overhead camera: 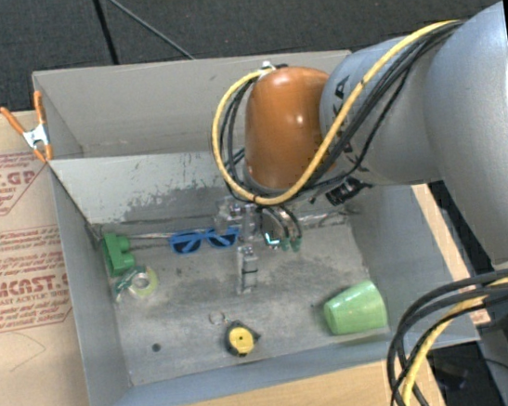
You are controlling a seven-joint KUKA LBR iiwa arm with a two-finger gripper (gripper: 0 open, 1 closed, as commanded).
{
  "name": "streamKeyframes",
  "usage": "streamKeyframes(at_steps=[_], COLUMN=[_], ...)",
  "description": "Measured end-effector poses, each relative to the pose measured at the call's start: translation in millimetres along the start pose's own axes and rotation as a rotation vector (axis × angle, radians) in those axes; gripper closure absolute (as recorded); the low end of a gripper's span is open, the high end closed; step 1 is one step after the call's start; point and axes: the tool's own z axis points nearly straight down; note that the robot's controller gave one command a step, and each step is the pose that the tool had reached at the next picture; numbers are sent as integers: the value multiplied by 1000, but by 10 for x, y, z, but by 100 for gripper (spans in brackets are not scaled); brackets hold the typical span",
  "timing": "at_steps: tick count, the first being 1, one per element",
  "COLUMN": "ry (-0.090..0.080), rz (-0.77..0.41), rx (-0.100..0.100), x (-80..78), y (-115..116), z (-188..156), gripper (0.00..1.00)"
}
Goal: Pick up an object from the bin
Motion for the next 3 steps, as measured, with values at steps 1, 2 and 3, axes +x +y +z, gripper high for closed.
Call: streamKeyframes(at_steps=[1, 2, 3], ry=[0, -16, -9], rz=[57, -225, -172], rx=[0, 2, -1], x=[659, 971, 889], y=[163, -289, 67], z=[688, 642, 653], gripper=[0, 0, 0])
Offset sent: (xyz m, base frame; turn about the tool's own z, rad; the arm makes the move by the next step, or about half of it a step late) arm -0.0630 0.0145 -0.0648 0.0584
